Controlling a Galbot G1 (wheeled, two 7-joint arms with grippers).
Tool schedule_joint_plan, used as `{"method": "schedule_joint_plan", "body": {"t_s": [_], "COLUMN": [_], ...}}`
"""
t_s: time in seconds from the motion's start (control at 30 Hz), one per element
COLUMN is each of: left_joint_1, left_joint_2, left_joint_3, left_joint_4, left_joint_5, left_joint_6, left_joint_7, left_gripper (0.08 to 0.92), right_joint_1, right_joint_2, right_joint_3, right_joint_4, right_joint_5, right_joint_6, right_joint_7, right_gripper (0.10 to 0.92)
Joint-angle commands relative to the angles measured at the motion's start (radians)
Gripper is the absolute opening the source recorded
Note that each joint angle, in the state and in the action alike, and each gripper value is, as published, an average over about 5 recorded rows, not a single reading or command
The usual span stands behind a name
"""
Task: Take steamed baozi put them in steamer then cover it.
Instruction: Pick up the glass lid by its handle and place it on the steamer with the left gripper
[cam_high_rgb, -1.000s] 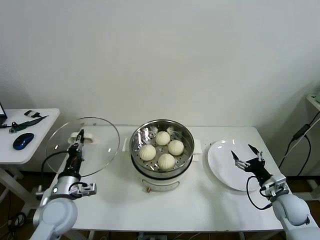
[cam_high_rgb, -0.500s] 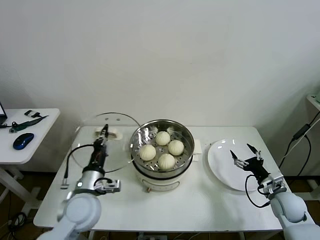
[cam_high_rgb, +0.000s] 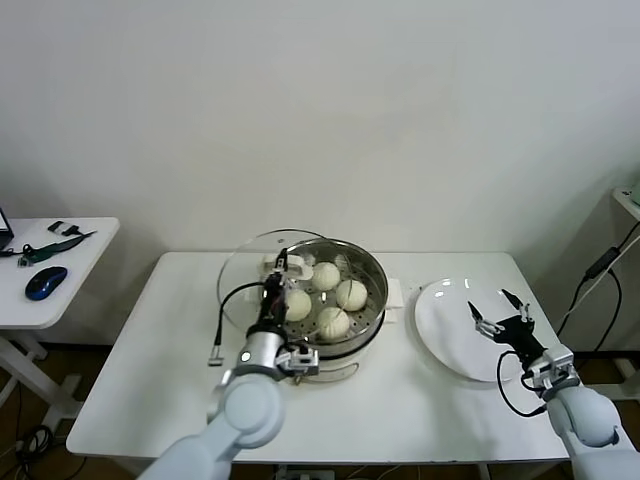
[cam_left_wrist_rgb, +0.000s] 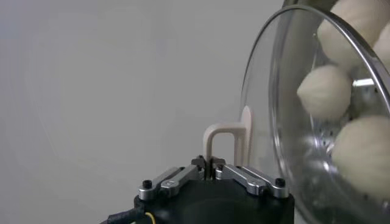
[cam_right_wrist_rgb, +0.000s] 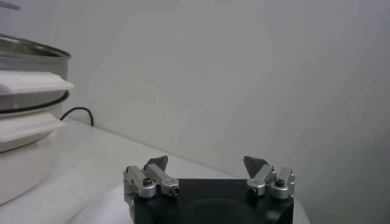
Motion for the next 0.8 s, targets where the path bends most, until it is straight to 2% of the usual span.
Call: {"method": "schedule_joint_plan", "body": {"t_s": [0.03,0.33,0.8], "left_joint_1": [-0.087,-0.090,-0.077], "left_joint_2": [-0.247,-0.285,-0.256], "left_joint_3": [0.099,0.089,0.077], "left_joint_4": [0.161,0.203,0.208], "left_joint_5": [0.076,0.073,0.106], "left_joint_6": [0.057,0.057,0.057], "left_joint_7": [0.018,0.006,0.043], "left_gripper": [0.139,0.139,0.139], "right_joint_1": [-0.007,-0.018,-0.017], "right_joint_2": [-0.001,-0.001,-0.002], "right_joint_3": [0.016,0.033,0.035], "right_joint_4": [-0.008,-0.015,-0.029], "right_joint_5": [-0.006,-0.019,-0.035], "right_joint_6": [0.005,0.014,0.024], "right_joint_7": [0.000,-0.007,-0.021], "right_gripper": [0.823,0.823,0.823]}}
